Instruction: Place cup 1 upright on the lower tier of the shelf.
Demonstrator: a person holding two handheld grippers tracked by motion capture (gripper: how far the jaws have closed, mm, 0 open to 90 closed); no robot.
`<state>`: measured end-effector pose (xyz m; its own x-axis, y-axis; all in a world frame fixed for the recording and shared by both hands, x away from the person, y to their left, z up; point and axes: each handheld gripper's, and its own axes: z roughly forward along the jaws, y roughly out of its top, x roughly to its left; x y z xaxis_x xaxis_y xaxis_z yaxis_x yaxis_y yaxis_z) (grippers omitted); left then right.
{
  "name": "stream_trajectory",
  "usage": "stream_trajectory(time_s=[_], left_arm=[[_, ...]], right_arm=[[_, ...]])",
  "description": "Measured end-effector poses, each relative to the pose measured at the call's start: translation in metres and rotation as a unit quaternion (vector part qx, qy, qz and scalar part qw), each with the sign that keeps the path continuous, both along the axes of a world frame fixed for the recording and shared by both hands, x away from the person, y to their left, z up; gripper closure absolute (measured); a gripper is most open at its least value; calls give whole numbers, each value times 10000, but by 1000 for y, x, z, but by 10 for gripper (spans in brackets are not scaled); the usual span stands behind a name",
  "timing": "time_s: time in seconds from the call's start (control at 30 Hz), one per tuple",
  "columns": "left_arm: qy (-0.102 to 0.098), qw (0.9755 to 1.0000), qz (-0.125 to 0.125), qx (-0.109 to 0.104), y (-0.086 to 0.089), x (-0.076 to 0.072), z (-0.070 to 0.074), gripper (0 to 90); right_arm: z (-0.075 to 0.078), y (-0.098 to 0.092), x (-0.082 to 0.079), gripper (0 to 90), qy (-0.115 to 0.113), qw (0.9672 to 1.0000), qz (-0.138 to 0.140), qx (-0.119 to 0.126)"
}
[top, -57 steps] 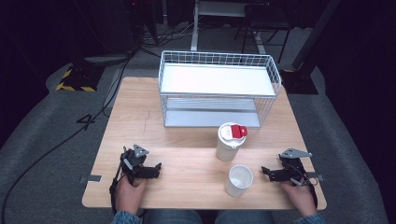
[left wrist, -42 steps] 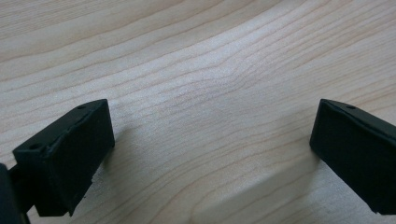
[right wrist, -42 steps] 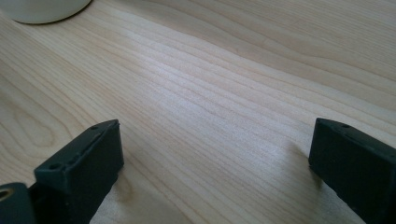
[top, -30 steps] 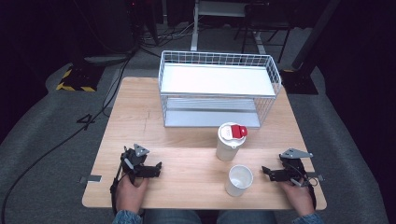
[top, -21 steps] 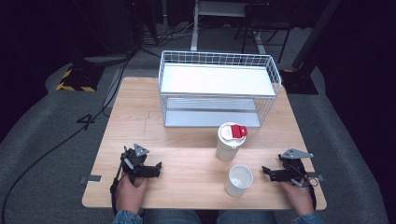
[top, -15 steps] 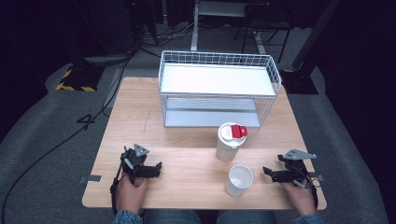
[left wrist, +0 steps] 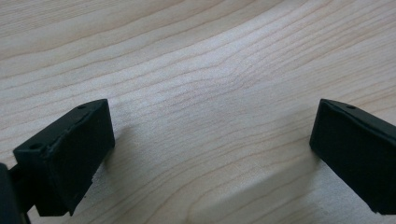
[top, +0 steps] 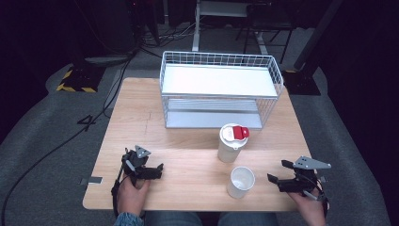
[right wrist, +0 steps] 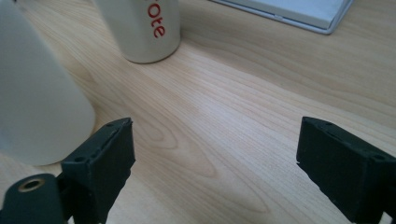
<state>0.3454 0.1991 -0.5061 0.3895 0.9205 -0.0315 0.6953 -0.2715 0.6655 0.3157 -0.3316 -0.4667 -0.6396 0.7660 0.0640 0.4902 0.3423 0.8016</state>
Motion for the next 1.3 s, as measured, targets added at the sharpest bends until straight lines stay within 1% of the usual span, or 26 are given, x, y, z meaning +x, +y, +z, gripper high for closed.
stream_trajectory(time_s=[0.03, 0.07, 0.1, 0.27, 0.3, 0.33, 0.4, 0.47, 0.53, 0.63, 0.73, 0.77, 0.8, 0.87, 1.03, 1.1, 1.17, 1.2, 1.3], left_arm=[[-1, 10000, 2, 0, 0, 0, 0, 4], [0, 10000, 3, -1, 0, 0, 0, 4], [0, 10000, 3, -1, 0, 0, 0, 4], [0, 10000, 4, -2, 0, 0, 0, 4], [-1, 10000, 4, -2, 0, 0, 0, 4], [-1, 10000, 4, -2, 0, 0, 0, 4], [0, 10000, 4, -1, 0, 0, 0, 4], [-1, 10000, 4, 0, 0, 0, 0, 4], [-1, 10000, 2, -1, 0, 0, 0, 4], [0, 10000, 3, 0, 0, 0, 0, 4], [0, 10000, 4, -1, 0, 0, 0, 4], [0, 10000, 4, -1, 0, 0, 0, 4], [0, 10000, 4, -2, 0, 0, 0, 4], [1, 10000, 3, -2, 0, 0, 0, 4], [1, 10000, 4, -4, 0, 0, 0, 4], [1, 10000, 4, -4, 0, 0, 0, 4], [1, 10000, 4, -3, 0, 0, 0, 4], [0, 10000, 3, -2, 0, 0, 0, 4], [2, 10000, 1, 1, 0, 0, 0, 4]], right_arm=[[0, 0, 0, 119, 0, 10000, 0, 0], [6, 1, -7, 119, -72, 10000, 41, 22], [8, 1, -9, 119, -100, 9999, 67, 25], [17, 6, -24, 119, -148, 9996, 240, 100], [19, 8, -26, 119, -150, 9994, 299, 111], [19, 8, -26, 119, -150, 9994, 299, 111], [24, 13, -32, 119, -174, 9987, 475, 104], [29, 14, -35, 119, -152, 9982, 567, 79], [33, 16, -38, 119, -156, 9975, 681, 104], [36, 20, -43, 119, -152, 9963, 832, 124], [36, 26, -46, 119, -127, 9950, 978, 128], [36, 26, -46, 119, -127, 9950, 978, 128], [35, 29, -46, 119, -92, 9940, 1079, 153], [33, 33, -47, 119, -51, 9930, 1169, 170], [29, 44, -49, 118, -50, 9895, 1428, 208], [26, 49, -49, 118, -42, 9883, 1507, 218], [25, 51, -49, 117, -21, 9879, 1531, 227], [21, 57, -47, 118, 4, 9869, 1601, 210], [15, 64, -43, 118, 111, 9853, 1687, 242]])
